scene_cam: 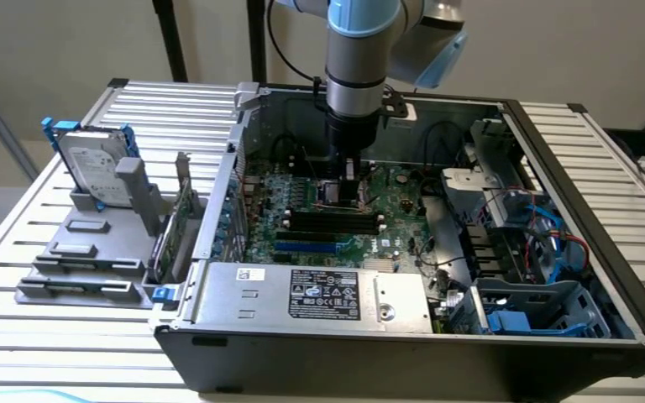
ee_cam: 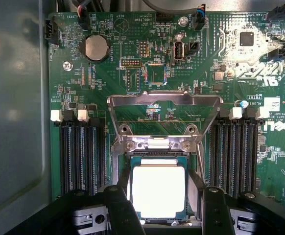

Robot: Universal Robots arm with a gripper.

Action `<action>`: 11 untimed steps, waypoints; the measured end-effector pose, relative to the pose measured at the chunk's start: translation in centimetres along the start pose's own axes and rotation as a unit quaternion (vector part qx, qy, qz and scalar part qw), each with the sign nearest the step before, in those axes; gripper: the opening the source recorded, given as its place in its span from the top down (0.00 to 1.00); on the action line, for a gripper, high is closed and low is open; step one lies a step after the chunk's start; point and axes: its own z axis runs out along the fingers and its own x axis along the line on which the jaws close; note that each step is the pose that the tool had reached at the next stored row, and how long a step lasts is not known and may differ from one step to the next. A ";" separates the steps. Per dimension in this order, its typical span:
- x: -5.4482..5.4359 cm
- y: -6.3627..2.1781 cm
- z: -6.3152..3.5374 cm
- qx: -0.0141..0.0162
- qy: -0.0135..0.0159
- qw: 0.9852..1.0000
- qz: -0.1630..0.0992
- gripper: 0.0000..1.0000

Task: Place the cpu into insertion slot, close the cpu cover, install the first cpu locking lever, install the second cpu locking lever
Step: 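Place the cpu into insertion slot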

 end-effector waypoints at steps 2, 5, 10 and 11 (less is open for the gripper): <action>0.0 0.00 0.02 0.000 0.000 1.000 0.000 0.46; 0.0 0.00 0.02 0.000 0.000 1.000 0.001 0.46; 0.0 -0.01 0.03 0.000 0.000 1.000 0.003 0.46; 0.0 0.00 0.03 0.000 0.000 1.000 0.004 0.46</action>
